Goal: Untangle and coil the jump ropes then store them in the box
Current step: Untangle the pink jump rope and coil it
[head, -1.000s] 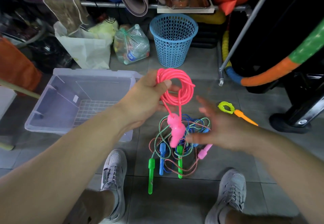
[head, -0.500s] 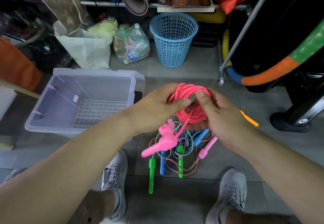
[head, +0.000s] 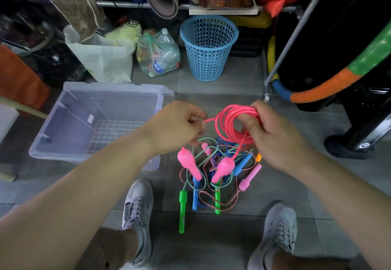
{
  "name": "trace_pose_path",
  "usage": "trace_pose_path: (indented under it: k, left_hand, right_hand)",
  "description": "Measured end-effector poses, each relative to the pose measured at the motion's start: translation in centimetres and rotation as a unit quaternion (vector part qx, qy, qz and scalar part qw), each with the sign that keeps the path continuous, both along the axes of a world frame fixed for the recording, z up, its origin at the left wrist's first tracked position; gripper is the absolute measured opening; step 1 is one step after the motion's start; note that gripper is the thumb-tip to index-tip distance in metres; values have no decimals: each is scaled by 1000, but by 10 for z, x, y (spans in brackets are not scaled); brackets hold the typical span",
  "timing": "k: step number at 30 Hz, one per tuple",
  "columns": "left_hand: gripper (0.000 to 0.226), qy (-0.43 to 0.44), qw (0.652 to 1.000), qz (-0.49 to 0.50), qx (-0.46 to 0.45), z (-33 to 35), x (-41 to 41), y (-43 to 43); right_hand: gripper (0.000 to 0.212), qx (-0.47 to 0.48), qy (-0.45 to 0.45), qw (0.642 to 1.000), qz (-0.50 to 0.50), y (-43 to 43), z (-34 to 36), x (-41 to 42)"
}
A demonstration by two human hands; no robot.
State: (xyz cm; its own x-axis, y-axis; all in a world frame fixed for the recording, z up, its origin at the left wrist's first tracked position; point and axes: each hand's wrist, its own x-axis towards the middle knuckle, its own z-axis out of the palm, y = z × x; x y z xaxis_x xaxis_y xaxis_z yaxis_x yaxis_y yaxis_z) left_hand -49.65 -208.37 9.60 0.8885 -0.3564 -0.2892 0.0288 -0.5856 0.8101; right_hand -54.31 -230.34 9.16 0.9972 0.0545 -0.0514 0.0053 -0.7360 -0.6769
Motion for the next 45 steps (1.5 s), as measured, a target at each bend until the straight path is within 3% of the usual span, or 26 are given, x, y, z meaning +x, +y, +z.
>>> trace_pose_path:
  k: [3,6,9,11,13,16,17,19,22,24,26,29,32,35,40,45]
  left_hand:
    - [16,-26,988,-75,132,-1,-1,2]
    - [28,10,965,-138,223,-6,-3,3]
    - [17,27,957,-153,245,-9,-3,5]
    - [25,42,961,-146,232,-7,-3,7]
    - [34,65,978,-109,165,-8,-4,9]
    - [35,90,995,30,-26,-4,-4,5]
    - [37,107,984,93,-103,-1,-2,3]
    - [39,150,931,219,-251,6,4,-2]
    - [20,151,885,287,-335,10,8,-6]
    - [16,129,880,297,-347,8,8,-7]
    - [18,80,886,304,-341,8,7,-7]
    - [21,-10,907,290,-305,9,2,-11]
    - [26,-104,936,233,-243,1,-11,-21]
    - [31,-202,951,155,-175,-3,-28,-29]
    - [43,-336,940,13,-51,-14,-50,-39]
    - [28,-293,952,-8,-85,-14,-46,-40]
  right_hand:
    - [29,-13,2,1000,3,-2,-2,1]
    - [29,-23,4,1000,-5,-3,-2,1]
    - [28,-32,13,999,-18,-7,-3,3]
    - [27,-31,15,999,-41,-10,-3,5]
    - [26,-33,24,998,-49,-13,-4,6]
    - [27,-40,48,997,-47,-13,-7,7]
    - [28,-44,55,996,-50,-14,-10,8]
    - [26,-17,76,995,-67,-14,-18,9]
    - [19,168,141,966,-136,-9,-28,10]
    - [22,281,178,925,-181,-4,-24,11]
    - [24,319,196,907,-194,-1,-19,13]
    - [22,292,176,923,-179,4,-14,12]
    - [26,192,138,959,-154,9,-14,7]
    - [30,165,153,963,-152,11,-16,4]
    - [26,388,226,877,-171,19,-14,4]
    - [27,446,228,852,-152,20,-6,0]
